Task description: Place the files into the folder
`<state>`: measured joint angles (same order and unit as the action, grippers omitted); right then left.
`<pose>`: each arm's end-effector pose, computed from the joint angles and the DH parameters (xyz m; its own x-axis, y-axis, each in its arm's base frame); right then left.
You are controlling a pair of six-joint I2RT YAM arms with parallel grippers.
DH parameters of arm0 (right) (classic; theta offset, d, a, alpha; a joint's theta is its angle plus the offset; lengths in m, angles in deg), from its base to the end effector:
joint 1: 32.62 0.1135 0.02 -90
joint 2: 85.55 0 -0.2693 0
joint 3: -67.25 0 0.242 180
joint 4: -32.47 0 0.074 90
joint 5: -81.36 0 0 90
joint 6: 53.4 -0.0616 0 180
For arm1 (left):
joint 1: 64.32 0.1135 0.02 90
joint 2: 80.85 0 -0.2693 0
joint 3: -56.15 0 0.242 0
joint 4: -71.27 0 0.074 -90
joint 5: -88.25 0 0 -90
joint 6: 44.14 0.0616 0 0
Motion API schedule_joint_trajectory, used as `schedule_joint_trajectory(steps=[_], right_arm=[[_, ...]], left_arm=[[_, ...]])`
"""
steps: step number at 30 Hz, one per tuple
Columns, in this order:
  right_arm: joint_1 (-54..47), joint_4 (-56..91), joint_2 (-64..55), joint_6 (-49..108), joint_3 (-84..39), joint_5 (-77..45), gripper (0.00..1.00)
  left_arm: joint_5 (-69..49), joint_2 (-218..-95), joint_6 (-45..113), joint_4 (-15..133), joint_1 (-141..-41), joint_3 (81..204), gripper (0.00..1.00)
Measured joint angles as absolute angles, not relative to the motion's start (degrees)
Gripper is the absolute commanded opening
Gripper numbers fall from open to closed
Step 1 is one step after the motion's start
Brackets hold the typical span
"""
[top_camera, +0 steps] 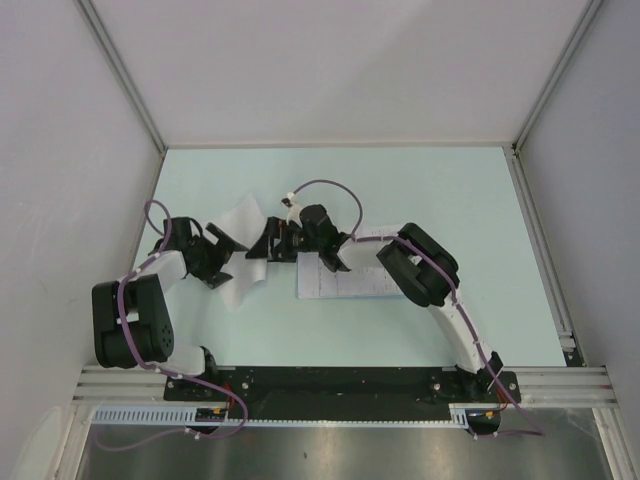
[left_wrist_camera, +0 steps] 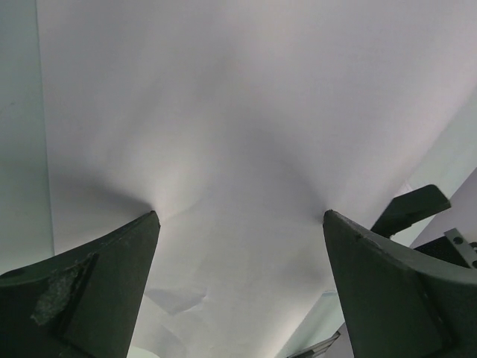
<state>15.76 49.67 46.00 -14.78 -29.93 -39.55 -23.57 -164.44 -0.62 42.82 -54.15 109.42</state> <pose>0.3214 0.4094 0.1410 -0.8782 0.0208 -0.4779 -0.4506 0.2991 0.8411 0.2667 0.0246 0.1468 -0.5983 -0.7912 -0.1266 -0.5926 0.5432 -0.5948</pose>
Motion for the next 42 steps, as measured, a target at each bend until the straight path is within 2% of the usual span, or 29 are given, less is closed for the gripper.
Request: schedule_joint_trajectory(steps=[6,9,11,12,15,16,17,21,26,29,36,42], right_arm=[[13.48,52.71,46.02,-16.94,-29.4,-41.54,0.99],[13.31,53.56,46.02,-17.18,-28.33,-42.29,0.95],[13.24,53.54,46.02,-17.18,-27.83,-42.66,0.88],[13.18,53.47,46.02,-17.01,-27.77,-42.79,0.83],[13.09,52.44,46.02,-15.74,-27.74,-42.85,0.6],[13.05,51.99,46.02,-15.08,-27.74,-42.83,0.43],[13.0,51.39,46.02,-14.4,-27.74,-42.77,0.4],[12.87,49.08,46.02,-11.34,-27.7,-42.53,0.0],[12.87,39.48,45.08,-4.33,-28.62,-40.25,0.0],[12.72,27.13,40.47,3.34,-28.99,-35.62,0.0],[10.88,-2.02,18.53,23.06,-32.79,-18.59,0.0],[13.35,-18.48,1.08,31.52,-34.21,-0.5,0.0]], left_arm=[[-24.53,-164.44,-0.03,41.1,-54.15,109.79,1.0],[-24.58,-164.44,0.76,39.83,-54.19,110.12,1.0],[-24.64,-164.44,1.15,39.41,-54.19,110.21,0.99],[-24.64,-164.44,1.37,39.17,-54.19,110.3,1.0],[-24.51,-164.44,2.44,38.08,-54.21,110.71,1.0],[-24.4,-164.44,2.79,37.78,-54.21,110.89,1.0],[-24.2,-164.44,3.44,37.05,-54.21,111.19,1.0],[-23.15,-163.0,6.07,35.44,-54.23,112.22,1.0],[-19.44,-154.89,9.39,31.72,-55.7,116.46,0.99],[-17.27,-151.06,9.96,29.64,-57.62,120.81,1.0],[-16.16,-142.23,9.72,25.1,-62.45,126.78,1.0],[-24.31,-139.04,8.43,23.92,-63.48,126.45,1.0]])
